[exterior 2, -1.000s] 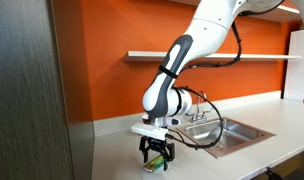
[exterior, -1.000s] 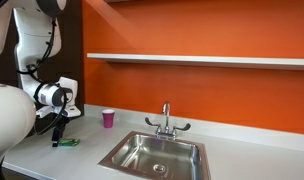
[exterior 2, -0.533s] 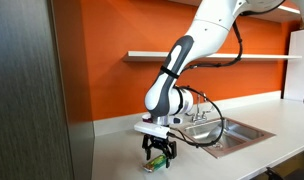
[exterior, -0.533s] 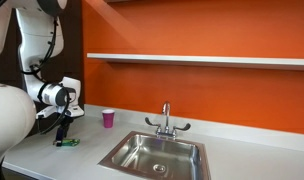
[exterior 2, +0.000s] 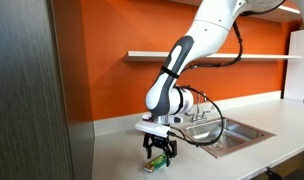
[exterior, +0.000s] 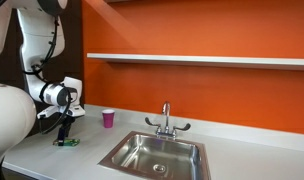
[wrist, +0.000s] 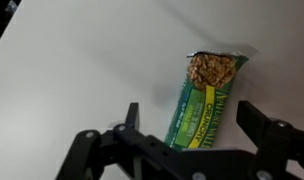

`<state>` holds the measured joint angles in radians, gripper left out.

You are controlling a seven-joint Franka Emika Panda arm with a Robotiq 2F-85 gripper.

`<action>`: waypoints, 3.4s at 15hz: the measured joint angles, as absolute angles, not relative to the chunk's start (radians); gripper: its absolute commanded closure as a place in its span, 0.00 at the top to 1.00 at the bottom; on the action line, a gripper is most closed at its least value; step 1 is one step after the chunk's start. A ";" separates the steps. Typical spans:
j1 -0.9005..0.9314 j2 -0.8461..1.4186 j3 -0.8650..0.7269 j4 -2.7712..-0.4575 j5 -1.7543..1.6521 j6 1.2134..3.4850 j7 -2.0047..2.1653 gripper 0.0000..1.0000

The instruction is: Pick up this snack and put it on the shelf

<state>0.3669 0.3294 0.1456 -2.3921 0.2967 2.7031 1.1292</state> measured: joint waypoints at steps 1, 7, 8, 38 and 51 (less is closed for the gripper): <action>0.366 0.329 0.146 -2.392 0.297 2.703 1.129 1.00; 0.358 0.331 0.146 -2.389 0.297 2.703 1.128 1.00; 0.356 0.332 0.146 -2.388 0.297 2.703 1.127 1.00; 0.310 0.399 0.147 -2.312 0.307 2.660 1.042 0.18; 0.326 0.357 0.147 -2.309 0.291 2.636 1.046 0.18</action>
<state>0.3258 0.3573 0.1475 -2.3087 0.2907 2.6361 1.0460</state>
